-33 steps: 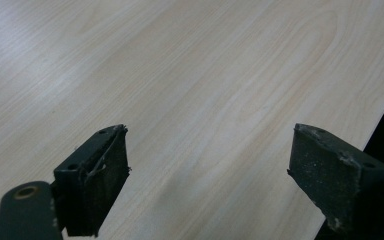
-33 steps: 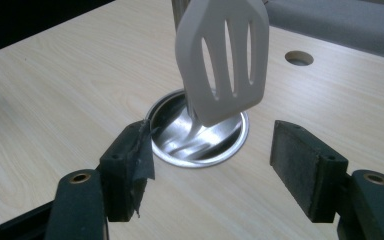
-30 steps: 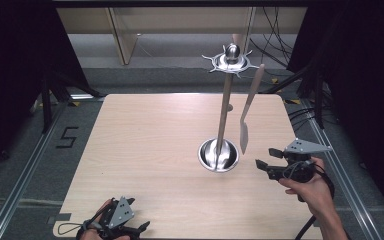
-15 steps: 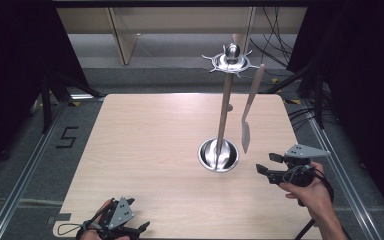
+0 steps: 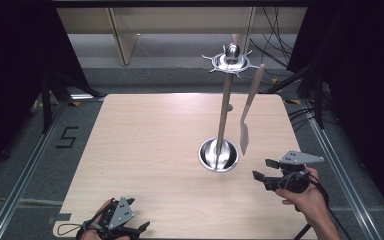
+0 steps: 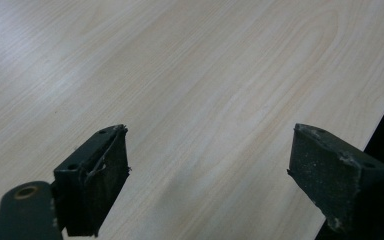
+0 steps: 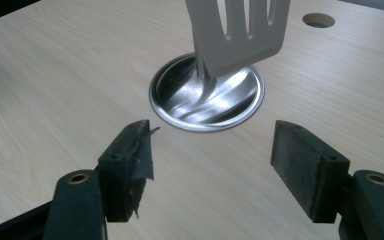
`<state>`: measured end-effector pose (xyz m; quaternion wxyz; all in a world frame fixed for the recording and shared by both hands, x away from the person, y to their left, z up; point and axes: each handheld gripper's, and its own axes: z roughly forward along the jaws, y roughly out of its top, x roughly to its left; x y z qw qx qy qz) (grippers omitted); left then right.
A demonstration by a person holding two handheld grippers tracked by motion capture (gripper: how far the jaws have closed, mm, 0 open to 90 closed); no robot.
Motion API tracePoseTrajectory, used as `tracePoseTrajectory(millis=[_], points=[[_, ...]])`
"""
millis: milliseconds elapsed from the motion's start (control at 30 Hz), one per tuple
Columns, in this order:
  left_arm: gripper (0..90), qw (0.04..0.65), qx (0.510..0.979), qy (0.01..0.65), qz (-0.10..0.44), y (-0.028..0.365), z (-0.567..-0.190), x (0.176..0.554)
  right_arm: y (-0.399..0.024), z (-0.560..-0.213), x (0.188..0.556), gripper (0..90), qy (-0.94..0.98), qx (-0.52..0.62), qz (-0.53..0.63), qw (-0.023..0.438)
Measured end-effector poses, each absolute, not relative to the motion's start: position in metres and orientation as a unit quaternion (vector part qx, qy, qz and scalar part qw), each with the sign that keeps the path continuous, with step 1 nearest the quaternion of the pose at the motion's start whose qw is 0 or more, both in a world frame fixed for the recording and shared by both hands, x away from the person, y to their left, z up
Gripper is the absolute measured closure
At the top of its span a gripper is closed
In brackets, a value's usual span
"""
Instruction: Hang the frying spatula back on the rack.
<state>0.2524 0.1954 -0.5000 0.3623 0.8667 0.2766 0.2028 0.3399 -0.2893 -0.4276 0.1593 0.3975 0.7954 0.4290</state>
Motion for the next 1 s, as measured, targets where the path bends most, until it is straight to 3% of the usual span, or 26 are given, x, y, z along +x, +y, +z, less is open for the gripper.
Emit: tracePoseTrajectory(millis=[667,1000], points=[[15.3,0.367,0.865,0.274,0.202,0.195,-0.501,0.252,-0.289,-0.452,0.329,32.7,0.793,0.394,0.436,0.158],[15.3,0.365,0.867,0.273,0.203,0.195,-0.500,0.252,-0.285,-0.464,0.319,31.7,0.804,0.397,0.425,0.122]])
